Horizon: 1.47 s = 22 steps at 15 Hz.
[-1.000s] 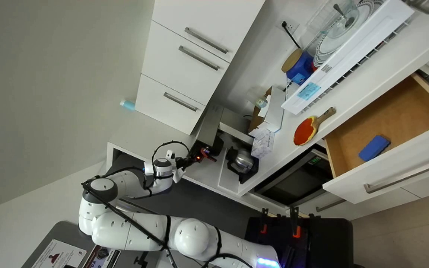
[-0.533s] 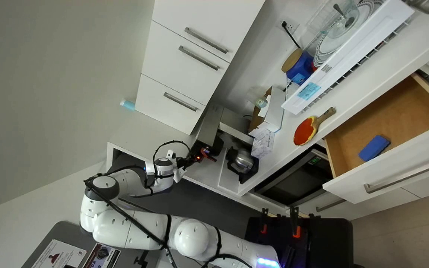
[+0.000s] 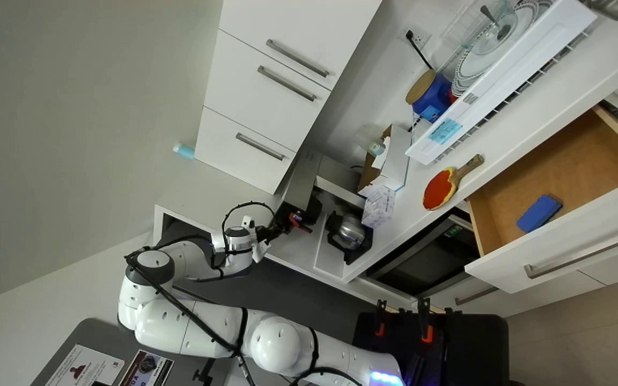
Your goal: Turn off the coffee maker.
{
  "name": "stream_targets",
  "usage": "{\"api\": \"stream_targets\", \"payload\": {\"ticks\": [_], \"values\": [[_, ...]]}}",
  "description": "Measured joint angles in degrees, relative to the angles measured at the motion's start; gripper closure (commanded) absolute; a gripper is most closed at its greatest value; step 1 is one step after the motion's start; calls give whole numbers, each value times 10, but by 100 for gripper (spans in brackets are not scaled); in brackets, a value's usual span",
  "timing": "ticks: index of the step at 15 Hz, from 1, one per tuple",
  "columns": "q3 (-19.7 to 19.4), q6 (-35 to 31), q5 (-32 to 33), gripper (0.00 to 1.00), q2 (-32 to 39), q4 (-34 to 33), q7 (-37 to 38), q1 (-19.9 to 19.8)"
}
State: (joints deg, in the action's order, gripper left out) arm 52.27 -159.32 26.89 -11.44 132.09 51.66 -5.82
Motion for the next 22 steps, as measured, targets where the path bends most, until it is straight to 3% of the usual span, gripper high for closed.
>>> {"api": "stream_targets", "payload": {"ticks": [7,12,17,22], "values": [[14,1,30,100,1,-2,28,-10],[1,35,-61,100,-8,-4,-9,47],[-73,165,-153,100,-59,-4,-63,138],[-132,247,-175,100,-114,-3,-94,183]]}}
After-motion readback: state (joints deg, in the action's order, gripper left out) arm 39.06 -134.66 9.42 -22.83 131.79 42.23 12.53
